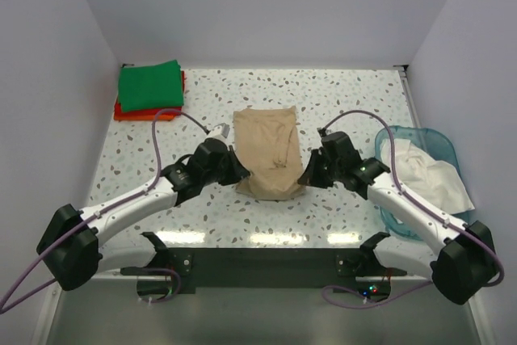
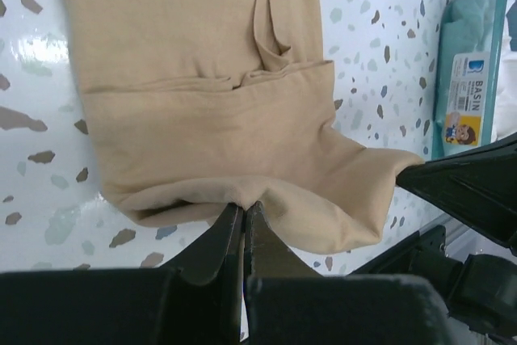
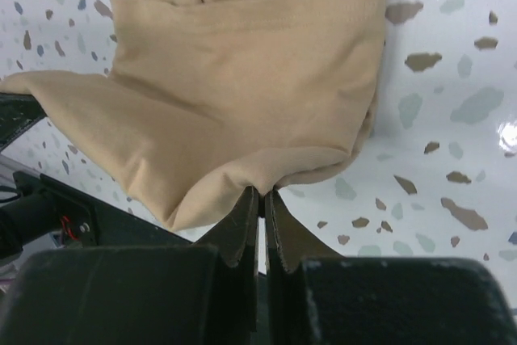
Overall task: Fold and stack the t-shirts
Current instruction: Fold the tshirt
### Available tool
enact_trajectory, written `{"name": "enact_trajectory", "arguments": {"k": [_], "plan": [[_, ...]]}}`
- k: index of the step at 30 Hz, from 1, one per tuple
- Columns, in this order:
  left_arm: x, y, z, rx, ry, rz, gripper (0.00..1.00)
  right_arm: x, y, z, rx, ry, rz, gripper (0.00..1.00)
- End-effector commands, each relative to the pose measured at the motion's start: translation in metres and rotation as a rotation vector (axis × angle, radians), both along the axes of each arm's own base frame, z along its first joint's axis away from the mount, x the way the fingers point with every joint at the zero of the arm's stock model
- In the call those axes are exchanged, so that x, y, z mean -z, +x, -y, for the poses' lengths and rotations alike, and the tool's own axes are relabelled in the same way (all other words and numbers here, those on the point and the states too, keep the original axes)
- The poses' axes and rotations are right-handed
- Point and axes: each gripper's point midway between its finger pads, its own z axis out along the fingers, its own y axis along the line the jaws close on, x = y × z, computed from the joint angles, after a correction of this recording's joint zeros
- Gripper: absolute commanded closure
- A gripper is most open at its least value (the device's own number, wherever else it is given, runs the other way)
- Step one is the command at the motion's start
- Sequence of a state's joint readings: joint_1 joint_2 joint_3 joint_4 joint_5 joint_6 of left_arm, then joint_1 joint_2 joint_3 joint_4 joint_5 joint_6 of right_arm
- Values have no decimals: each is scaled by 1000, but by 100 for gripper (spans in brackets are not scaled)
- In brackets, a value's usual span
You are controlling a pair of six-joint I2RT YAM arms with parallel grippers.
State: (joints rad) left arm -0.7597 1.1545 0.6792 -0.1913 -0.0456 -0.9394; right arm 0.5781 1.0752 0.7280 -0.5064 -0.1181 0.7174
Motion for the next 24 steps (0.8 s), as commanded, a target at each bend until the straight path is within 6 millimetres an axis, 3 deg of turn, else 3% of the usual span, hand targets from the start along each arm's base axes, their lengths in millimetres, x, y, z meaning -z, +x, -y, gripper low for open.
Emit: {"name": "enact_trajectory", "arguments": {"k": [1,8,9,10,12,13,15,17,18,19,21,22,23,24], "plan": [[-29,27,9,26,-18,67,100,-38,43,-9,5,36,123,100],[-41,74,7,10,-59,73,100,-50,103,-4,39,65,119,100],[-37,83,3,-3,-59,59,100,-43,111,-2,45,54,97,100],[-45,91,5,-4,-74,73,100,-54,121,-4,45,62,120,100],[-40,106,2,-16,-75,56,100,-56,134,-7,46,75,118,100],[-48,115,4,-14,-88,70,100,-58,146,-11,46,78,117,100],[-41,129,1,-21,-87,50,100,-58,159,-12,50,83,110,100],[-49,145,-2,-30,-111,58,100,-56,180,-15,57,95,98,100],[-43,152,-2,-33,-110,45,100,-66,190,-20,48,113,116,100],[-50,162,-3,-38,-121,61,100,-51,199,-22,50,105,85,100],[-45,175,-6,-43,-131,46,100,-58,218,-27,47,127,96,100],[-53,185,-5,-44,-140,65,100,-57,224,-30,44,138,91,100],[-45,193,-9,-54,-131,49,100,-42,233,-31,52,132,65,100],[-49,201,-9,-58,-138,58,100,-52,246,-34,53,144,92,100]]}}
